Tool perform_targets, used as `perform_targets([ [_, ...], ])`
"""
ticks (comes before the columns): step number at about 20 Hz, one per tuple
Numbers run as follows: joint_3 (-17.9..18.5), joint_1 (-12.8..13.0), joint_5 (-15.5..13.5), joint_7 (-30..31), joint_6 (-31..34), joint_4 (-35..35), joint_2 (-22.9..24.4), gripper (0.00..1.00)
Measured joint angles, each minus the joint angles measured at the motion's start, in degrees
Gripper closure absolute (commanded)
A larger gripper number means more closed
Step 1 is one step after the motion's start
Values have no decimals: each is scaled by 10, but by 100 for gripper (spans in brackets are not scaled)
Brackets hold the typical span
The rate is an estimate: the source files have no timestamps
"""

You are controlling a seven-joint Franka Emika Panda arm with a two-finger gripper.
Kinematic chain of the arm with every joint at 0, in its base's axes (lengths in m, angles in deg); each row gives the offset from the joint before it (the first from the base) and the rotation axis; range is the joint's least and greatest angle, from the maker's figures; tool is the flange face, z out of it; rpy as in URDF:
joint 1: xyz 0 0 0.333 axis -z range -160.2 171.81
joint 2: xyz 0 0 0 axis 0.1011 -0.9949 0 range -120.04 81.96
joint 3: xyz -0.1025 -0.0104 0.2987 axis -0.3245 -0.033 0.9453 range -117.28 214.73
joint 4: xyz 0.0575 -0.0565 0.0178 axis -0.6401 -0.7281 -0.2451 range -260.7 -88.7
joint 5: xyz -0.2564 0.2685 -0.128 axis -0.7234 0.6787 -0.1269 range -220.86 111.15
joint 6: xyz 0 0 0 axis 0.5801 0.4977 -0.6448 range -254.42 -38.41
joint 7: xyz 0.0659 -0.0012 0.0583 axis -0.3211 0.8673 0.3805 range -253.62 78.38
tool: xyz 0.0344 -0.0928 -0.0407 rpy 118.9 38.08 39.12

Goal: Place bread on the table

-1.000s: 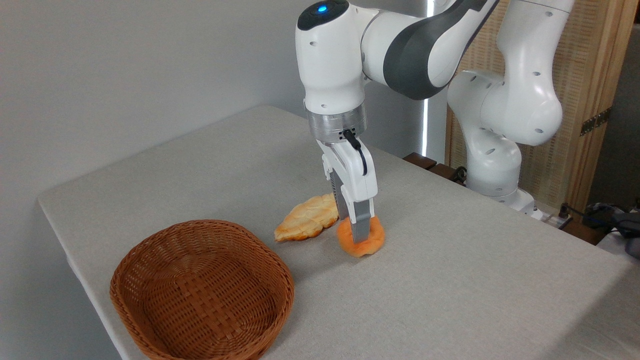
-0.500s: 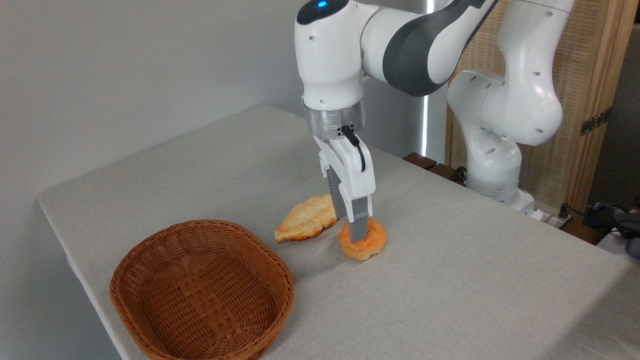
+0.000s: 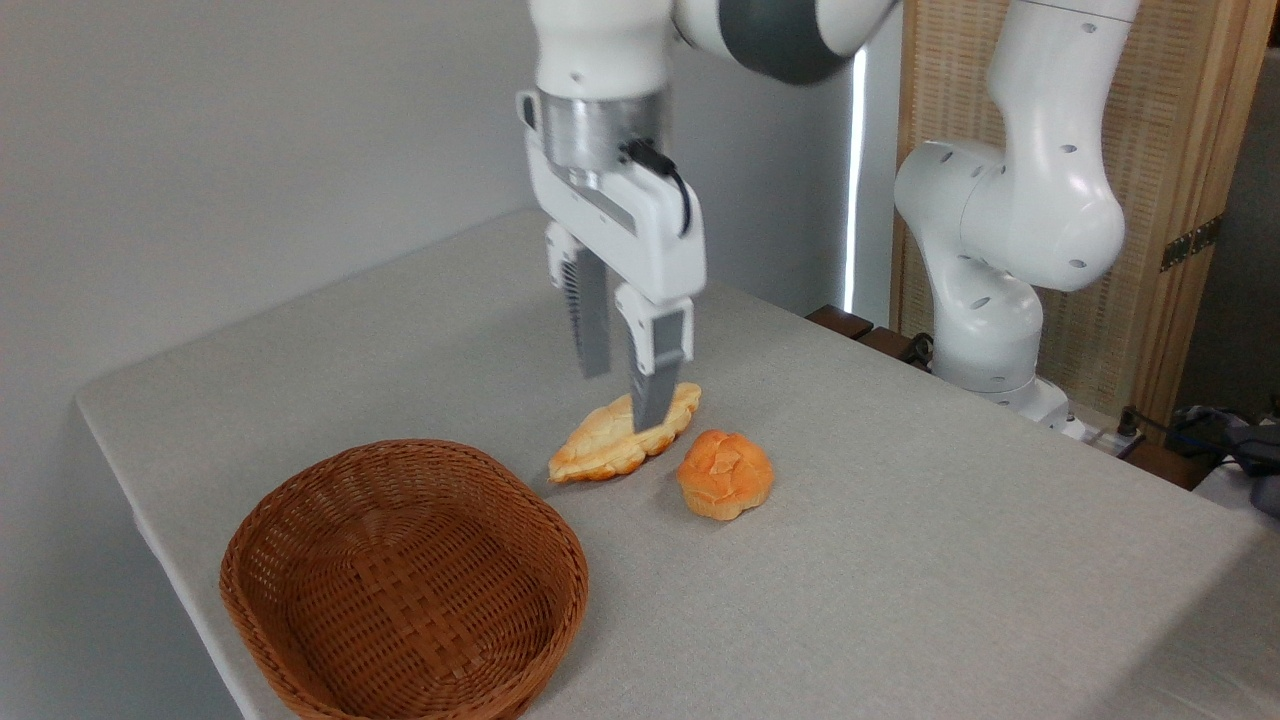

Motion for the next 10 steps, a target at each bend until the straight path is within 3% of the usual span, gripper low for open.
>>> perform_targets([
  [5,-16,0,-4,58,49,112,-73,0],
  [10,-25,-2,-9,77,91,180,-108,0],
])
